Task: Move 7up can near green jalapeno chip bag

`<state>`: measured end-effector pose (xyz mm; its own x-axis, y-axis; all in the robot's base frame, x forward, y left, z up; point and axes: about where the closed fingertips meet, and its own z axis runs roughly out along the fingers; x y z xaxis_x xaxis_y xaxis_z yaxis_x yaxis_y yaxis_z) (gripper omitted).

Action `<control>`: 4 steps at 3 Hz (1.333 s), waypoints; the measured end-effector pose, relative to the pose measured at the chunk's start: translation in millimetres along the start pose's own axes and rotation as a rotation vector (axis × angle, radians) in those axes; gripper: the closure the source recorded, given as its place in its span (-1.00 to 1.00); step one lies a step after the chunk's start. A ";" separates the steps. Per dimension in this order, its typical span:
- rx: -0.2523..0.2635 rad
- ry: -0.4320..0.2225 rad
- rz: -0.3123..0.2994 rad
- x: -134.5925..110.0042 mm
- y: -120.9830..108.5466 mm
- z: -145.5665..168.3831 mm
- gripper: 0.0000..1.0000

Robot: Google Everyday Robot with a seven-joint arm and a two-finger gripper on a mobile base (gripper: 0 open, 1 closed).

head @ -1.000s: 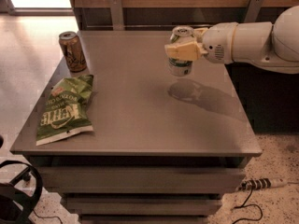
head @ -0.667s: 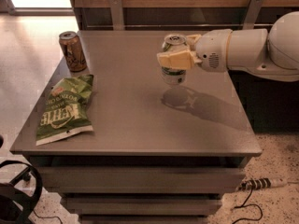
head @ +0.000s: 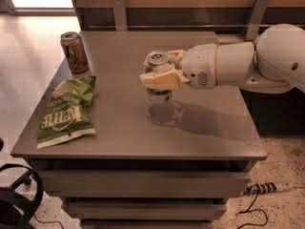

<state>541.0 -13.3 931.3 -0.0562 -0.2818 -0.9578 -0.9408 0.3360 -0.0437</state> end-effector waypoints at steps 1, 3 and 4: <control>-0.110 -0.016 -0.040 12.5 26.3 17.0 1.00; -0.209 -0.022 -0.083 27.8 44.2 28.9 0.65; -0.212 -0.022 -0.084 27.0 45.5 30.4 0.16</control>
Offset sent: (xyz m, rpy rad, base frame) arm -0.0485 0.0392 -0.0653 0.0021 -0.0376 0.3569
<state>506.8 21.7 894.8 0.0302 -0.2807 -0.9593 -0.9912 0.1150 -0.0649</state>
